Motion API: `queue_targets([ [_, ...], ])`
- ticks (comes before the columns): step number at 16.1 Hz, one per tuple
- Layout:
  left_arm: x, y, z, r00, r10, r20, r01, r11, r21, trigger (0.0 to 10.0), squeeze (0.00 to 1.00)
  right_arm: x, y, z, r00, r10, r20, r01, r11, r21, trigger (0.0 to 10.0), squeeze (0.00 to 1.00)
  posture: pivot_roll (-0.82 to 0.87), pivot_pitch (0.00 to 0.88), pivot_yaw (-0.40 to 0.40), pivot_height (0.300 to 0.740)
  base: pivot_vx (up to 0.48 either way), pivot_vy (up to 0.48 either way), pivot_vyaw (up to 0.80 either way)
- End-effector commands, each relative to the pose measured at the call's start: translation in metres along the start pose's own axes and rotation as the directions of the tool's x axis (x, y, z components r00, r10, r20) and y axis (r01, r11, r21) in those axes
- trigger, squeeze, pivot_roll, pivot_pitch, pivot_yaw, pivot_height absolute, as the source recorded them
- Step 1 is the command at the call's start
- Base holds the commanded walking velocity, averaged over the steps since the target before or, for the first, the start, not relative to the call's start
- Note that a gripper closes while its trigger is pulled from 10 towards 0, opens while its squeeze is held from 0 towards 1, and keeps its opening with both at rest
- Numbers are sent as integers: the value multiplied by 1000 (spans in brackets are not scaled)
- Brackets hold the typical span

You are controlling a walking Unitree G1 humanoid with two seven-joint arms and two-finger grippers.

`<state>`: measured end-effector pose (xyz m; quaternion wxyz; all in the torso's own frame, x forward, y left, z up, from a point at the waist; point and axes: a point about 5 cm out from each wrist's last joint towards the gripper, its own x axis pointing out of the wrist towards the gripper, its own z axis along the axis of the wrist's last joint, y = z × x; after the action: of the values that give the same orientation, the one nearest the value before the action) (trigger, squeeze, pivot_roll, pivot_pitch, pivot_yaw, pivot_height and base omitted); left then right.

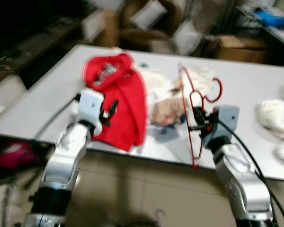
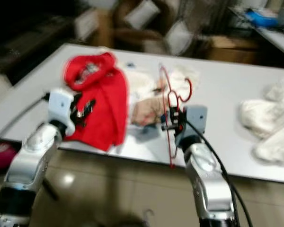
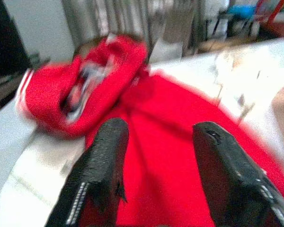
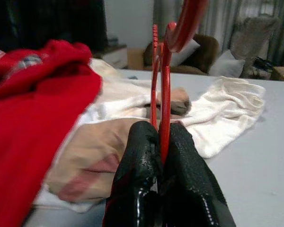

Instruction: Hang hanger

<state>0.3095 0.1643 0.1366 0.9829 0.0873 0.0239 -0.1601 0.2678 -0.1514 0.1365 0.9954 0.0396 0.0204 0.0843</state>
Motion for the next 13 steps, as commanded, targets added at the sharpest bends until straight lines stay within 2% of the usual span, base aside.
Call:
queue_targets([
  [1, 6, 9, 3, 1000, 27, 1, -27, 999, -25, 10000, 1000, -2, 0, 1, 1000, -10, 5, 10, 1000, -5, 10000, 0, -123, 0, 0, 740, 0, 0, 0],
  [2, 11, 17, 2, 997, 75, -6, -75, 996, -48, 10000, 1000, -3, -2, 1, 1000, -20, 4, 20, 1000, -7, 10000, 0, -127, 0, 4, 740, 0, 0, 0],
  [4, 19, 24, 4, 996, 91, -3, -91, 993, -69, 10000, 1000, -5, -4, 1, 999, -36, 5, 36, 999, -6, 10000, 0, -138, 0, 12, 740, 0, 0, 0],
  [5, 26, 25, 6, 997, 74, 8, -73, 993, -91, 10000, 886, -6, -5, 2, 999, -44, 8, 44, 999, -4, 10000, 0, -140, 0, 16, 740, 0, 0, 0],
  [6, 32, 27, 7, 998, 66, 8, -65, 992, -108, 10000, 208, -7, -5, 2, 999, -50, 10, 50, 999, -3, 10000, 0, -146, 0, 22, 740, 0, 0, 0],
  [7, 38, 32, 8, 997, 80, -2, -79, 989, -126, 10000, 0, -7, -5, 3, 998, -57, 17, 57, 998, 0, 10000, 0, -151, 0, 29, 740, 0, 0, 0],
  [8, 45, 40, 9, 993, 120, -12, -120, 977, -175, 10000, 0, -8, -5, 4, 997, -68, 23, 68, 998, 5, 10000, 0, -157, 0, 36, 740, 0, 0, 0],
  [9, 51, 47, 10, 986, 164, -23, -166, 969, -184, 10000, 0, -9, -6, 4, 997, -76, 25, 76, 997, 6, 10000, 0, -159, 0, 40, 740, 0, 0, 0],
  [12, 59, 63, 14, 964, 262, -36, -264, 948, -180, 10000, 0, -11, -8, 5, 994, -101, 31, 101, 995, 11, 10000, 0, -173, 0, 56, 740, 0, 0, 0],
  [13, 60, 73, 18, 942, 334, -33, -335, 928, -160, 10000, 0, -13, -9, 6, 992, -118, 38, 118, 993, 12, 10000, 0, -188, 0, 69, 740, 0, 0, 0],
])
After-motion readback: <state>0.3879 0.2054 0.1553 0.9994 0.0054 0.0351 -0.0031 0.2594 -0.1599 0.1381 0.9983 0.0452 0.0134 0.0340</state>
